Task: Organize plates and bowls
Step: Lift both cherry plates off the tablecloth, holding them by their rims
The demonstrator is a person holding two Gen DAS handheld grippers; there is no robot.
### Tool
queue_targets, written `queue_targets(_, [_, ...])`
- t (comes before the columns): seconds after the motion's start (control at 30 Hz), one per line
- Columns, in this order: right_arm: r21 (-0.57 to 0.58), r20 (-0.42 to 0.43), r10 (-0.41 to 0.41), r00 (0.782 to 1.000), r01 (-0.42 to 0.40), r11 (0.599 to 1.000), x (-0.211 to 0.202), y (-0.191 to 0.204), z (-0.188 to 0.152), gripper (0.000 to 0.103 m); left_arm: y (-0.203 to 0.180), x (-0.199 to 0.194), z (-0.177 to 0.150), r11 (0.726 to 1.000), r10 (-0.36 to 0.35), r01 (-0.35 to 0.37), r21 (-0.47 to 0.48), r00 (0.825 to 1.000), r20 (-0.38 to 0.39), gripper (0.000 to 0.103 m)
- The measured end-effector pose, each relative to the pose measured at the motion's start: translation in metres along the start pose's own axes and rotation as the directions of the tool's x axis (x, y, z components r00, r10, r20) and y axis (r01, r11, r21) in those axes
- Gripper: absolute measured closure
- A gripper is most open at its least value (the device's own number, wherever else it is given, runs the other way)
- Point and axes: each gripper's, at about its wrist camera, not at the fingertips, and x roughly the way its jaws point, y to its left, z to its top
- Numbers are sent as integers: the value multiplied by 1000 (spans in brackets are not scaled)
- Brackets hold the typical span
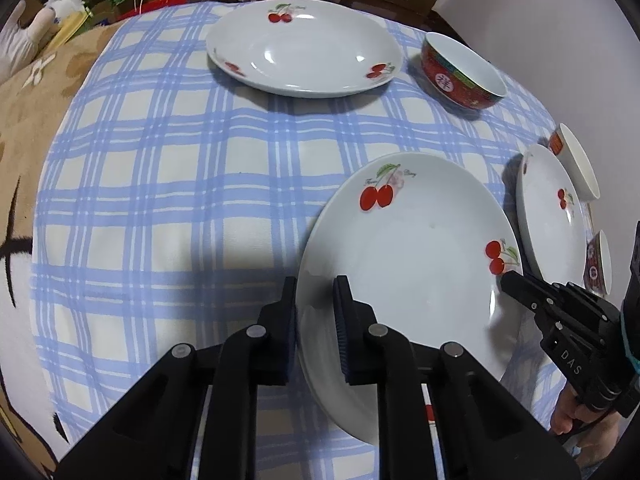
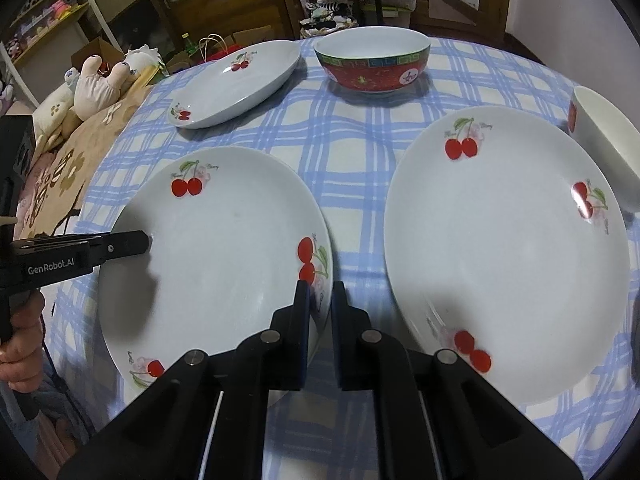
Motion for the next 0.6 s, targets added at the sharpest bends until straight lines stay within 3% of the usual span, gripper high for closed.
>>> queue_targets(0.2, [-3,-1,-32,999,32,999,-15,-1,-8,93,-6,-9,-7,999,-37,37,26,999,0,87])
queue_targets(0.6, [-25,8,-57,998,57,998,-54,5,-31,93,-22,-38,-30,995,-47,44,85,998,31,87])
